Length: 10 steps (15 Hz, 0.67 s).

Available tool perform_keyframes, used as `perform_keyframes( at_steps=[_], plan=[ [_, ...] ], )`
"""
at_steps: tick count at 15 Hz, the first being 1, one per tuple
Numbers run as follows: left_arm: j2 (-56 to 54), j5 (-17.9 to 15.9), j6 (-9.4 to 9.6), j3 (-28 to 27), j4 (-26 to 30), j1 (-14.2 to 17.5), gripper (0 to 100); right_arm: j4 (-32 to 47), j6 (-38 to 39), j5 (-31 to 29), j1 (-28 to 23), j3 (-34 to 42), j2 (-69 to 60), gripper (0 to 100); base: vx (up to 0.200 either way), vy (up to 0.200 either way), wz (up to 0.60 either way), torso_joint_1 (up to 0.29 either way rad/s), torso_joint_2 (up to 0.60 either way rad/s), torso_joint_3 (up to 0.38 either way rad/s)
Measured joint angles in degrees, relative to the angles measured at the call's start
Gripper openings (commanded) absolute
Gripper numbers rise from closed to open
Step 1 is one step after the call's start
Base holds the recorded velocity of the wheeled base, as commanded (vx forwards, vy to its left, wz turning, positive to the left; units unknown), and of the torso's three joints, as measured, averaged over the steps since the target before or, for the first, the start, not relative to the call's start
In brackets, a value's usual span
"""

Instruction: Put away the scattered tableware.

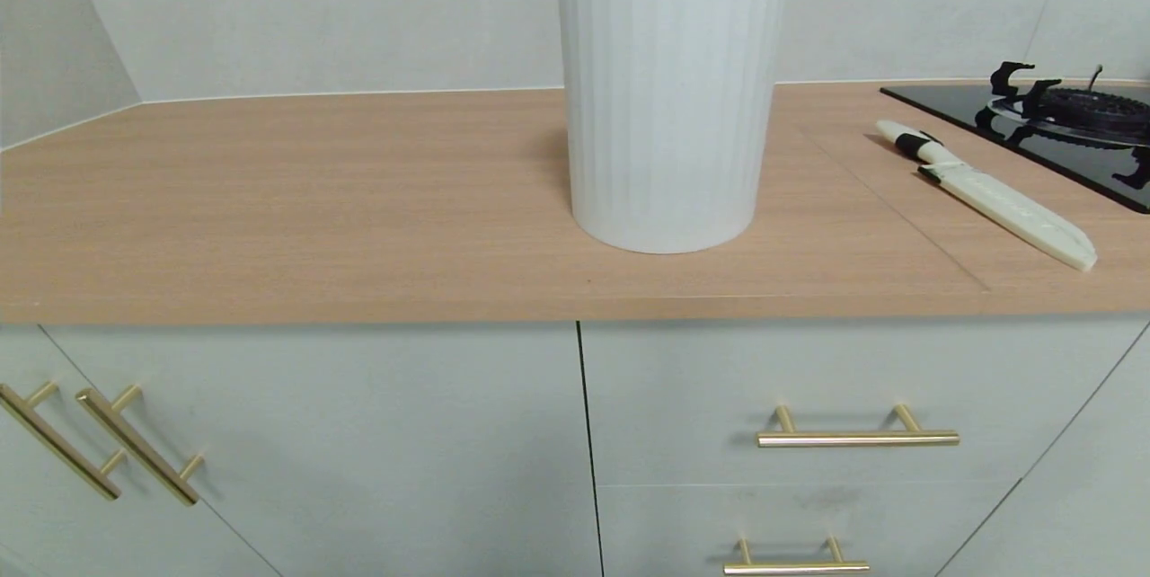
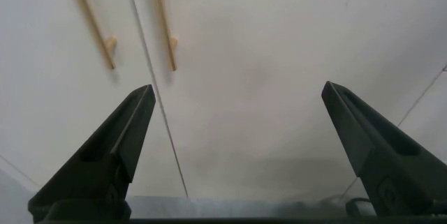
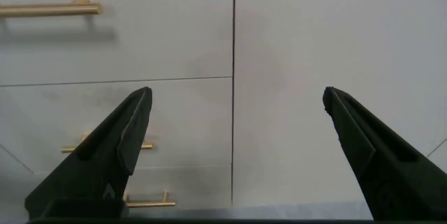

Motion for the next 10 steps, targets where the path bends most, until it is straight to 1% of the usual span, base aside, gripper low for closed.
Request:
perform_keyframes(
  at_steps=[5, 7, 9, 10],
  plan=[
    [0.0, 0.0, -0.02, 0.0, 0.0, 0.0, 100, 0.0, -0.1, 0.0, -0.1, 0.0, 0.0, 100, 0.0, 0.0, 0.0, 0.0, 0.0, 0.0],
    [0.0, 0.0, -0.02, 0.0, 0.0, 0.0, 100, 0.0, -0.1, 0.0, -0.1, 0.0, 0.0, 100, 0.0, 0.0, 0.0, 0.058, -0.25, -0.2],
    [0.0, 0.0, -0.07, 0.0, 0.0, 0.0, 100, 0.1, -0.1, 0.0, -0.1, 0.0, 0.0, 100, 0.0, 0.0, 0.0, 0.095, -0.22, -0.291],
    [0.0, 0.0, -0.05, 0.0, 0.0, 0.0, 100, 0.1, -0.1, 0.0, -0.1, 0.0, 0.0, 100, 0.0, 0.0, 0.0, 0.129, -0.44, -0.334]
  ],
)
